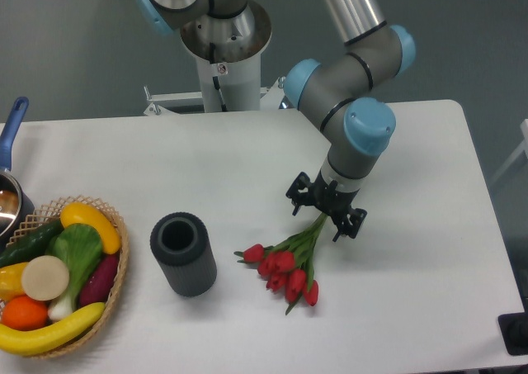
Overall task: Pick up the flowers from the table
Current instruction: 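Lower the gripper onto the tulip stems and close it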
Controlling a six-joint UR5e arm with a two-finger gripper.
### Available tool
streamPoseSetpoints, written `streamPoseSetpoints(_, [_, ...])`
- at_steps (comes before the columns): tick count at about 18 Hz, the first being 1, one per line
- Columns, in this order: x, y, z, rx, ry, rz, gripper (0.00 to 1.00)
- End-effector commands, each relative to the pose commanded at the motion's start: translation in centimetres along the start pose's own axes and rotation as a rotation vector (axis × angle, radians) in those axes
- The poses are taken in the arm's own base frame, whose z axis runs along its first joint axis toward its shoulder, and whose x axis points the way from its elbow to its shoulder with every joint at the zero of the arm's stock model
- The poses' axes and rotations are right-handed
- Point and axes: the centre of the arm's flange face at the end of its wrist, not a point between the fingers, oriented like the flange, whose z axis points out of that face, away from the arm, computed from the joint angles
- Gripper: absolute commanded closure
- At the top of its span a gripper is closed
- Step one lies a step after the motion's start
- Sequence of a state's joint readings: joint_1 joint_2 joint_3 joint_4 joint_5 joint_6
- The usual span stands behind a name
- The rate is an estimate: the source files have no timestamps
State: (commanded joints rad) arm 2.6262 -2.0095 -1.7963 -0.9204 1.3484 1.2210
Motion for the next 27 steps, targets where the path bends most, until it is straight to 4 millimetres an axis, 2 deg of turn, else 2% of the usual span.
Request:
streamPoseSetpoints(6, [-0.1, 0.2, 0.8, -0.006, 0.012, 0.0, 0.0])
streamPoseSetpoints(11, [-0.1, 0.3, 1.4, -0.012, 0.02, 0.001, 0.04])
streamPoseSetpoints(14, [0.3, -0.1, 1.9, -0.058, 0.01, 0.01, 0.16])
streamPoseSetpoints(16, [0.3, -0.1, 1.8, -0.057, 0.004, 0.013, 0.32])
streamPoseSetpoints(17, [0.3, -0.1, 1.8, -0.057, 0.002, 0.013, 0.36])
streamPoseSetpoints(18, [0.2, -0.1, 1.8, -0.056, 0.001, 0.013, 0.37])
streamPoseSetpoints(21, [0.2, -0.2, 1.6, -0.055, -0.002, 0.014, 0.5])
streamPoseSetpoints(27, [0.3, -0.2, 1.3, -0.052, -0.006, 0.004, 0.66])
